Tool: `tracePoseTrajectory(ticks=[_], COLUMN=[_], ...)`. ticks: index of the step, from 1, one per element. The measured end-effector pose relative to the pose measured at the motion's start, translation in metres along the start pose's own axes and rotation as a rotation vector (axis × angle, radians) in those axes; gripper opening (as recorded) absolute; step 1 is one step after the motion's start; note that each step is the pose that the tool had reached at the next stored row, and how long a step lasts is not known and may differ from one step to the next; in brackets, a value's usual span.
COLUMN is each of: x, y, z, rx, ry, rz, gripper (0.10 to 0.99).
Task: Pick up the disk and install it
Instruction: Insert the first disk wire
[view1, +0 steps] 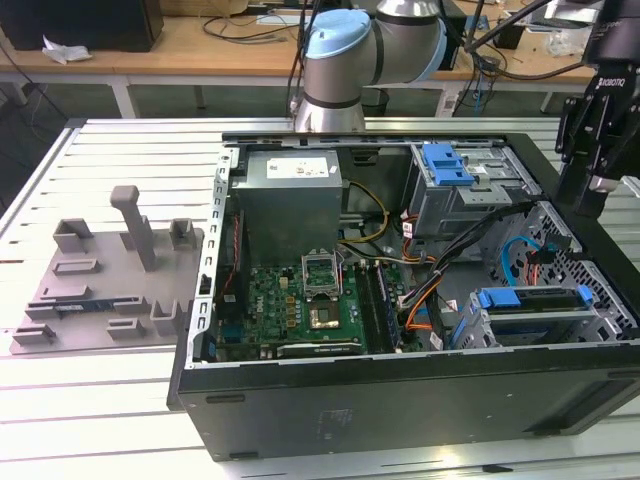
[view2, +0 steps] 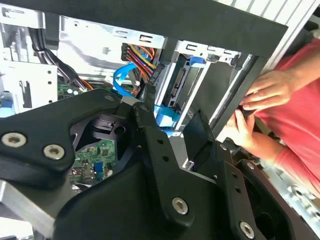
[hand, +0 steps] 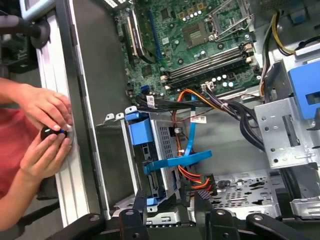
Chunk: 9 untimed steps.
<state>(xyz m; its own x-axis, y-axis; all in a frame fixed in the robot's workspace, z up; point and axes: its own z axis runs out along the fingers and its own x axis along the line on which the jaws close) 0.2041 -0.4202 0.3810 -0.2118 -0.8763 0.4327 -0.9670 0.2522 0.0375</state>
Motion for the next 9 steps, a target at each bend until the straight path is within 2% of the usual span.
tracePoseTrajectory(ticks=[1, 9], x=[-0.0014, -0.0062], y=[-0.0008, -0.0046], z=[0.0007, 0.004], rx=[-0.004, -0.004], ry=[0.0087, 0.0228], rz=[-0.001, -0.001], gripper=[0.506, 0.486])
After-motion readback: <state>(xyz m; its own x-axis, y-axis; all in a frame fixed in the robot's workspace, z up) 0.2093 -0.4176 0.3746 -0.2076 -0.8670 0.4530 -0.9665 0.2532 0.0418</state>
